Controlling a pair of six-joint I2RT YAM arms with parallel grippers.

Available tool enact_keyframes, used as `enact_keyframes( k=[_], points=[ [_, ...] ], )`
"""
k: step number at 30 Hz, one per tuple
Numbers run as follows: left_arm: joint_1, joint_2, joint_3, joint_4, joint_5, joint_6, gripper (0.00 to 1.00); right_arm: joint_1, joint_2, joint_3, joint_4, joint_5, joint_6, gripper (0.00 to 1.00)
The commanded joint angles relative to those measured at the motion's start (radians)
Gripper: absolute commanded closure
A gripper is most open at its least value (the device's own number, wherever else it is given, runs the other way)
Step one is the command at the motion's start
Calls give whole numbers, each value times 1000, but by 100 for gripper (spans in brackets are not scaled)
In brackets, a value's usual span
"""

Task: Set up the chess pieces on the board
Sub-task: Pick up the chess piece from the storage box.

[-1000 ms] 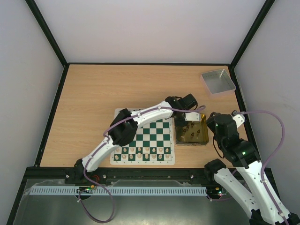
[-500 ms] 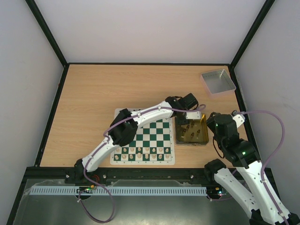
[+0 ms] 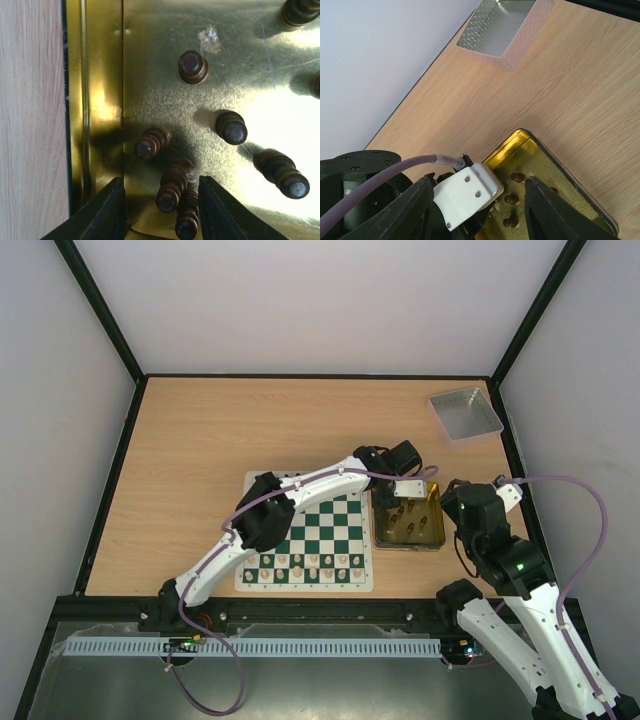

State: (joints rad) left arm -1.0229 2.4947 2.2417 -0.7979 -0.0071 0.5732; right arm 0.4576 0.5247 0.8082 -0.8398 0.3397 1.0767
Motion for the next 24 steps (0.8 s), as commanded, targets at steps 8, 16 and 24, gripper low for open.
enact_keyframes(
  k=[8,16,24],
  points=[
    [-6,10,35,-70,-27,19,62,-2,-6,-10,7,7,2,51],
    [-11,16,53,-77,-4,13,78,-2,-8,-23,8,10,0,51],
    [-11,5,56,-85,39,7,86,-2,-9,-32,13,15,-1,51]
  ],
)
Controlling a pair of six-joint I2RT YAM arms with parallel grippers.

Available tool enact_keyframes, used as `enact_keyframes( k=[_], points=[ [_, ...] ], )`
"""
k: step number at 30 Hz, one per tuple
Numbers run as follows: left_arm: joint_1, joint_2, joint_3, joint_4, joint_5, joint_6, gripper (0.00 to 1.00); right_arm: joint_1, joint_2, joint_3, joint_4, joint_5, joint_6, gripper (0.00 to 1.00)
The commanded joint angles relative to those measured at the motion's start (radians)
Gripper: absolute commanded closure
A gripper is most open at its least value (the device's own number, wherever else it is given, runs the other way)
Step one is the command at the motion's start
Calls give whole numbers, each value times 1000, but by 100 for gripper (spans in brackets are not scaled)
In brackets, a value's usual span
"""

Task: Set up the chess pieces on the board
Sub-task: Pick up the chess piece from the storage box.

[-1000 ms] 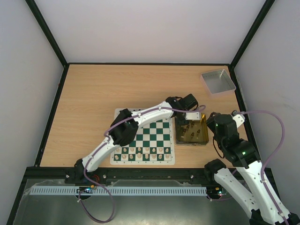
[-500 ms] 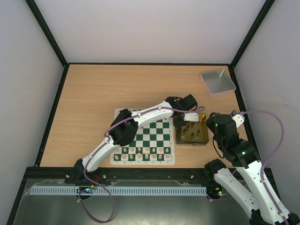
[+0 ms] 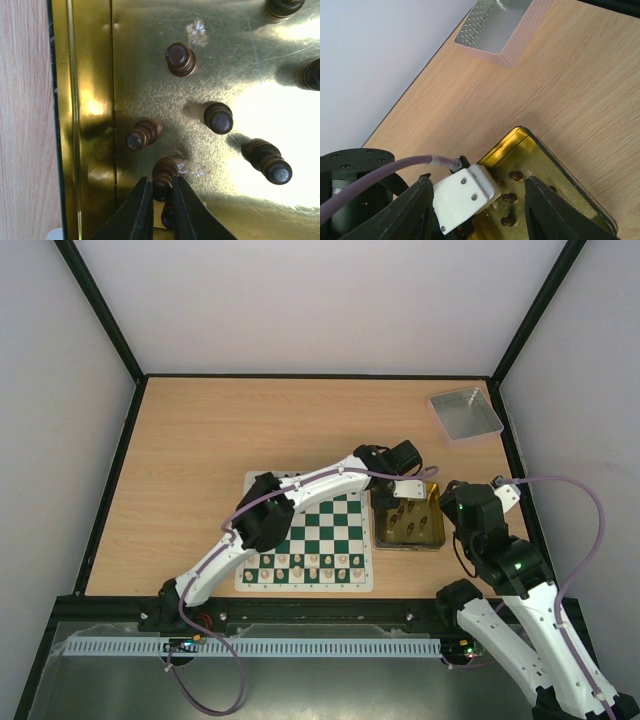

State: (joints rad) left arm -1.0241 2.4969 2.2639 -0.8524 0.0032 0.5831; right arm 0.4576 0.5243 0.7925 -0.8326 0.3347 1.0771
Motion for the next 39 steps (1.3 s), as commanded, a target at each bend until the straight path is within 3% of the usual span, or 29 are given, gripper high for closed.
enact_keyframes(
  k=[1,14,23,26,32,39],
  points=[
    [-11,3,33,-32,30,-4,87,-2,-10,-18,5,20,-2,51],
    [-11,23,33,-43,4,-5,97,-2,-23,-24,7,23,-3,51],
    [-10,41,33,-43,-22,0,91,-2,-11,-23,18,22,-14,51],
    [-10,46,33,-36,-29,-1,83,-2,-10,-19,20,21,-16,51],
    [-11,54,35,-29,-37,1,78,-2,-5,-19,22,18,-20,51],
    [-11,50,36,-16,-20,-1,93,-2,-6,-37,33,14,-19,51]
  ],
)
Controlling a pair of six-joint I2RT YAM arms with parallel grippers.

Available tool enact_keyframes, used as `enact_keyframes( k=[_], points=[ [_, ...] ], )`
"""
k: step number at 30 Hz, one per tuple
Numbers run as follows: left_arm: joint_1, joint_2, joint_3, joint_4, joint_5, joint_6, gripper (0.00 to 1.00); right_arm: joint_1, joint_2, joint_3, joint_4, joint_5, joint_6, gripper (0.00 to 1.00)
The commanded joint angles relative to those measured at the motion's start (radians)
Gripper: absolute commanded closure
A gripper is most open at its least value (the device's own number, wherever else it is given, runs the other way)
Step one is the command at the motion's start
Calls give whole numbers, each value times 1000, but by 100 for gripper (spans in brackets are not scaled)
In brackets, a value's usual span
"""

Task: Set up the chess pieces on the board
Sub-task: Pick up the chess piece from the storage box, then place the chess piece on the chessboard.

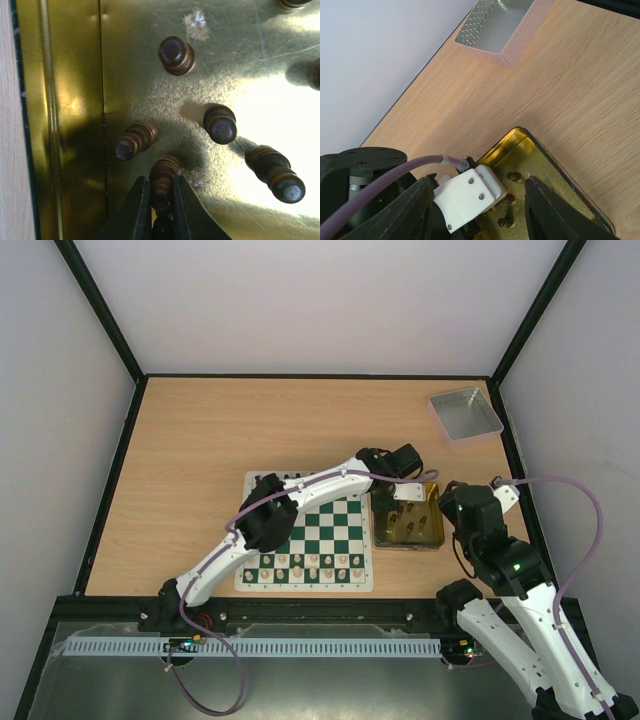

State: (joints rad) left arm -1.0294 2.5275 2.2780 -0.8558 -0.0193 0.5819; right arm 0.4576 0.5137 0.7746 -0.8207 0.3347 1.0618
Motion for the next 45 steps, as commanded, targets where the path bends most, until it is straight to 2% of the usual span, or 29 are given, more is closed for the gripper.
enact_keyframes(
  k=[1,9,19,31,35,45],
  points=[
    [-6,17,24,-11,6,-1,94,-2,3,-21,21,15,-3,51],
    [-6,3,54,-18,25,-12,98,-2,5,-18,25,18,-7,51],
    [-3,-95,58,-74,66,-41,98,-2,-1,-12,17,26,-11,51],
    [95,-345,-81,-132,28,-61,98,-2,1,-25,33,27,-20,51],
    [156,-456,-212,-128,11,-64,98,-2,3,-36,42,12,-31,51],
    [309,-773,-846,106,-33,-21,98,-2,50,-61,84,-49,-65,51]
  ],
)
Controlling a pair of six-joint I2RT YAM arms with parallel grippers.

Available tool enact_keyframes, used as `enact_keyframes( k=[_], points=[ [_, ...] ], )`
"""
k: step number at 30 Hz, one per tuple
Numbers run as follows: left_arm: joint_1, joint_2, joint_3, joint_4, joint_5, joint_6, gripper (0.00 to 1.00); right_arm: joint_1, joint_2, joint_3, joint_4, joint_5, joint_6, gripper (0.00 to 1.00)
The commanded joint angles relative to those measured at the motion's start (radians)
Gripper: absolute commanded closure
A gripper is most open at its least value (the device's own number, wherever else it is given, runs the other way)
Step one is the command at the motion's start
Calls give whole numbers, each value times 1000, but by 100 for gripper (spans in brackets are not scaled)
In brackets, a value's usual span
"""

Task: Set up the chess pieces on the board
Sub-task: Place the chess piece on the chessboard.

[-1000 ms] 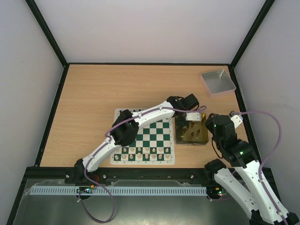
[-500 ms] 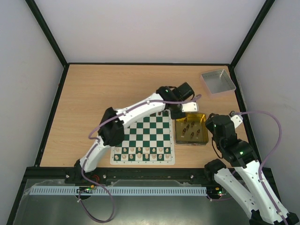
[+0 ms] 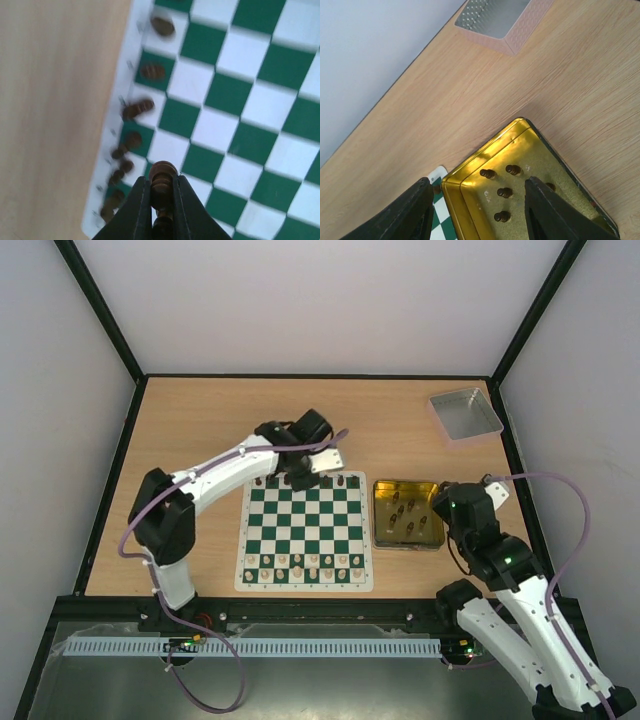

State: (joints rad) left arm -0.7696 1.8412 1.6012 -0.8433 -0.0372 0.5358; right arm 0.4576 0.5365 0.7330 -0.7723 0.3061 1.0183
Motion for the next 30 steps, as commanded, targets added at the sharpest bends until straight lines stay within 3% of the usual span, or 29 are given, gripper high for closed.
enact_keyframes(
  k=[1,12,21,30],
  points=[
    [69,-113,-225,119,-8,37,98,-2,35,-20,40,-25,-22,51],
    [255,-274,-587,309,85,200,98,-2,127,-23,77,-52,-14,51],
    [346,-282,-677,385,138,276,98,-2,165,-23,88,-56,5,51],
    [387,-248,-657,410,181,316,98,-2,169,-26,76,-48,25,51]
  ],
)
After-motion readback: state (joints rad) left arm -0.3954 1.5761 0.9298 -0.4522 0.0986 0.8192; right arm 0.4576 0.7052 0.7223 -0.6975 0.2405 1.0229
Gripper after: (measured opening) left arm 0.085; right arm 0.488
